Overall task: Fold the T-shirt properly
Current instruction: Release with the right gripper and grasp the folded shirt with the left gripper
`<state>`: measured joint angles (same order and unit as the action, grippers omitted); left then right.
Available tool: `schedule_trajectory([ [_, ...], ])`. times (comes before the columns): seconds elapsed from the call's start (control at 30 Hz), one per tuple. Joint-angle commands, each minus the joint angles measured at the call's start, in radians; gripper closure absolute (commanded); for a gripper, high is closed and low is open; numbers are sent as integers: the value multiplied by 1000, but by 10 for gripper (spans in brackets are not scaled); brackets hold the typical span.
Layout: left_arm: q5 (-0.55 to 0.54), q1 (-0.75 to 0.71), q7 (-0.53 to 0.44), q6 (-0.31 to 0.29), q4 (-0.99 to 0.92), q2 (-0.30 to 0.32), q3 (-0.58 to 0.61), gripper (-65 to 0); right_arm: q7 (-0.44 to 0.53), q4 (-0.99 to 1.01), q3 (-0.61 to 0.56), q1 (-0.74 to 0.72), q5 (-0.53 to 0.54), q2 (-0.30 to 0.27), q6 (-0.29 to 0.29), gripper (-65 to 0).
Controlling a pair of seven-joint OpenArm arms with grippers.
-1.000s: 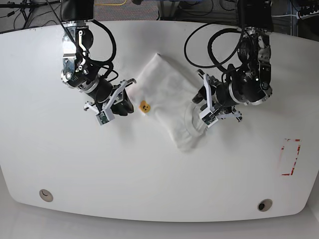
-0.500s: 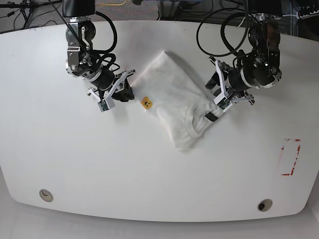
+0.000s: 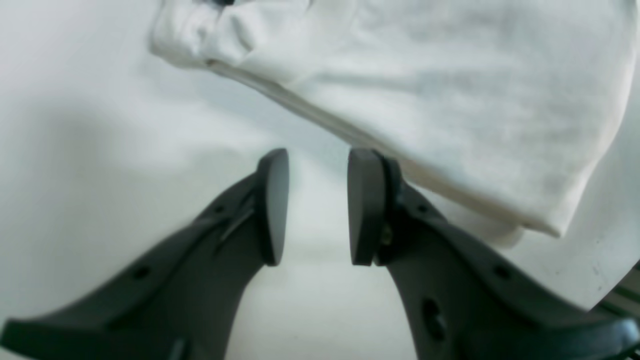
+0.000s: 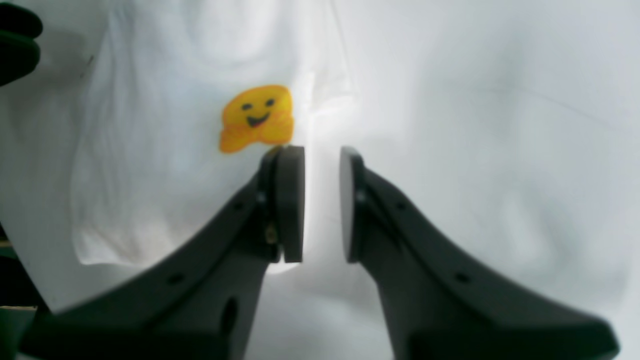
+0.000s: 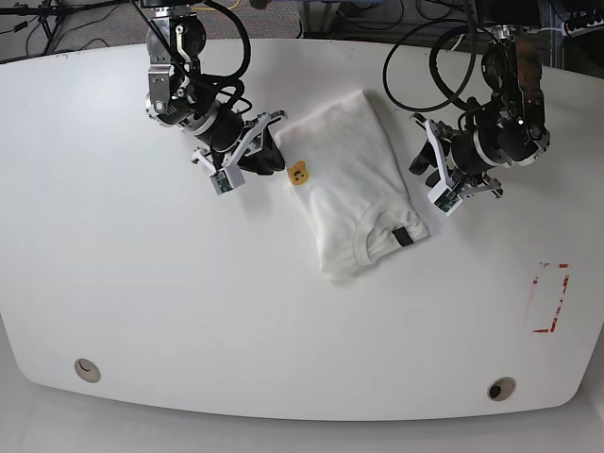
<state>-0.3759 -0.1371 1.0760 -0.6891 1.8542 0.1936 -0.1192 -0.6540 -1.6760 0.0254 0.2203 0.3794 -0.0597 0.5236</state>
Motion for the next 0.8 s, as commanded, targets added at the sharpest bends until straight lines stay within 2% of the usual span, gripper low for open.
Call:
schedule_trajectory([
  [0.0, -15, 27, -16, 1, 20, 7, -4, -176, 15, -23, -51, -3, 14, 13, -3, -109],
  [0.27, -16, 57, -16, 7, 48, -10, -3, -176, 12, -22, -158, -6, 14, 18, -7, -109],
  [0.43, -11, 73, -13, 7, 55, -69, -3, -176, 10, -28, -163, -8, 14, 18, -7, -109],
  [0.57, -10, 83, -15, 12, 55, -73, -3, -176, 10, -52, -150, -11, 14, 1, -7, -109],
  [0.67, -10, 103, -20, 59, 51, -90, -3, -176, 7, -75, -103, -28, 25, -33, -7, -109],
  [0.77, -10, 109, -21, 136, 51, -124, -3, -176, -13, -100, -57, -37, 25, -58, -6, -109],
])
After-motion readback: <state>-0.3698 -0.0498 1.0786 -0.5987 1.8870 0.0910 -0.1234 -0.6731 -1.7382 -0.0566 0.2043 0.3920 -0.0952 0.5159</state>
